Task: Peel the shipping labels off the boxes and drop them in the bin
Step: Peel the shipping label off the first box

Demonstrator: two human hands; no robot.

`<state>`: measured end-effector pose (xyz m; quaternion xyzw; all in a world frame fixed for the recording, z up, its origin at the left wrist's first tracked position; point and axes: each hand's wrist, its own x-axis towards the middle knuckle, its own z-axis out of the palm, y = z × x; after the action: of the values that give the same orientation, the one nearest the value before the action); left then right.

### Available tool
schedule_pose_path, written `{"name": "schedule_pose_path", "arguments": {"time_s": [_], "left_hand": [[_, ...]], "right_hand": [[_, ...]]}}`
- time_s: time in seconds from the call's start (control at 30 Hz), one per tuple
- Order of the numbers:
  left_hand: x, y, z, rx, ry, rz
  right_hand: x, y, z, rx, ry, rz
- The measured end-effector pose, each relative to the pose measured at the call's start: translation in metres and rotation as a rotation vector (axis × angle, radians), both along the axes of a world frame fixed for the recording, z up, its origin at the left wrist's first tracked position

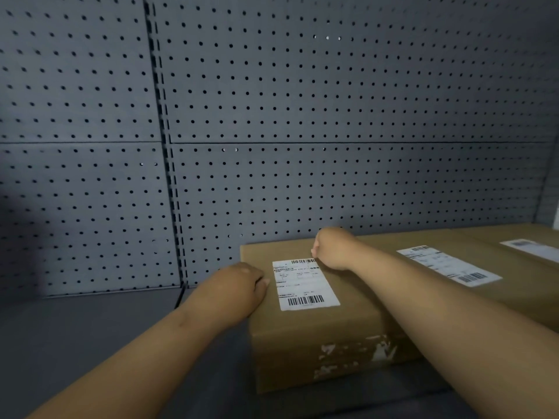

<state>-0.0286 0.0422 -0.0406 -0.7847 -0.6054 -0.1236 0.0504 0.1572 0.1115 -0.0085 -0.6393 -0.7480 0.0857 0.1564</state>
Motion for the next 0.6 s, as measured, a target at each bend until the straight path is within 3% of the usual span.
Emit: {"name": "schedule_pose_path", "arguments": {"time_s": [0.6], "left_hand": [[0.0057,0.0024,0.0026,-0.021,0.110,0.045]], "right_hand": [[0.0039,-0.0037,-0.0033,0.022,0.089,0.043]]}}
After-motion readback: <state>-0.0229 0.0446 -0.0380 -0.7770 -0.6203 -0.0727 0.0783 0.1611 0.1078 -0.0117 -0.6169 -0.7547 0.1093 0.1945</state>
